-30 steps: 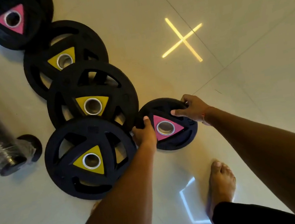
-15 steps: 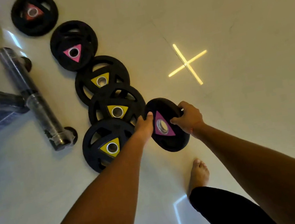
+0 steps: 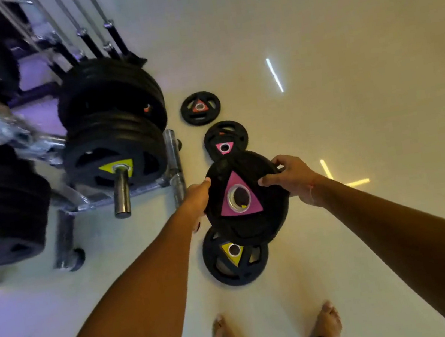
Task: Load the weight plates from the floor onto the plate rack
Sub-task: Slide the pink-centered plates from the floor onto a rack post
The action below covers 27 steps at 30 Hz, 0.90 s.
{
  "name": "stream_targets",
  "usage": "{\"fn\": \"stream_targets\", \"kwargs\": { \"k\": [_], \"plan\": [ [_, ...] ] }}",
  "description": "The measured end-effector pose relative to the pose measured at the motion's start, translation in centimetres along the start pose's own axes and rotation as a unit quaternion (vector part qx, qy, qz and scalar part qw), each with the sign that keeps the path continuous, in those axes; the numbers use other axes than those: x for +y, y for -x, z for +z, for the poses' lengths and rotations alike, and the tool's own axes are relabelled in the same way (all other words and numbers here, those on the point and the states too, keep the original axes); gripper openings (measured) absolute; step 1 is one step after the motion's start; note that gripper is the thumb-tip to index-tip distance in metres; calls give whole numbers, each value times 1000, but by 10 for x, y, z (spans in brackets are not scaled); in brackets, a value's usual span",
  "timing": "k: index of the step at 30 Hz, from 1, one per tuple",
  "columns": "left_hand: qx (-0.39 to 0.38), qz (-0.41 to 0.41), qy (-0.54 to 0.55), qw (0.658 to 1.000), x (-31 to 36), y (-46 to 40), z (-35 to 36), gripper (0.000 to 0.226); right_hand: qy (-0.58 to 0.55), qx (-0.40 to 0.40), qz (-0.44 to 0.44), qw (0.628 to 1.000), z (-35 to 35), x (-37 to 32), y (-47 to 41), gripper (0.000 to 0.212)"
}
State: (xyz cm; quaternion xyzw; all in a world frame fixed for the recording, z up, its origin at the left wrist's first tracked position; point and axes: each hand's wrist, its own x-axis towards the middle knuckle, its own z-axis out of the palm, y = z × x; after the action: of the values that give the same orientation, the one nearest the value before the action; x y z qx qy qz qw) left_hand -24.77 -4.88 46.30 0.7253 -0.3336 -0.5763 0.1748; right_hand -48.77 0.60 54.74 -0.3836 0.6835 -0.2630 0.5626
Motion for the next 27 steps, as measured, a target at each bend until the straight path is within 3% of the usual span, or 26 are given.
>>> {"fn": "stream_targets", "kwargs": {
  "k": [7,12,17,21,27],
  "plan": [
    [19,33,132,991,17,90,-177,62,56,-61,-89,993,108,-142,55,22],
    [91,89,139,982,19,134,-282,62,70,-94,-131,984,186,-203,75,38],
    [208,117,83,967,4,169,-374,96,63,-143,-170,973,259,-240,92,41],
    [304,174,28,936,-12,201,-427,69,57,-176,-212,959,317,-263,112,32],
    [389,261,-50,882,-33,210,-518,52,62,-189,-258,945,404,-293,125,18]
  ]
}}
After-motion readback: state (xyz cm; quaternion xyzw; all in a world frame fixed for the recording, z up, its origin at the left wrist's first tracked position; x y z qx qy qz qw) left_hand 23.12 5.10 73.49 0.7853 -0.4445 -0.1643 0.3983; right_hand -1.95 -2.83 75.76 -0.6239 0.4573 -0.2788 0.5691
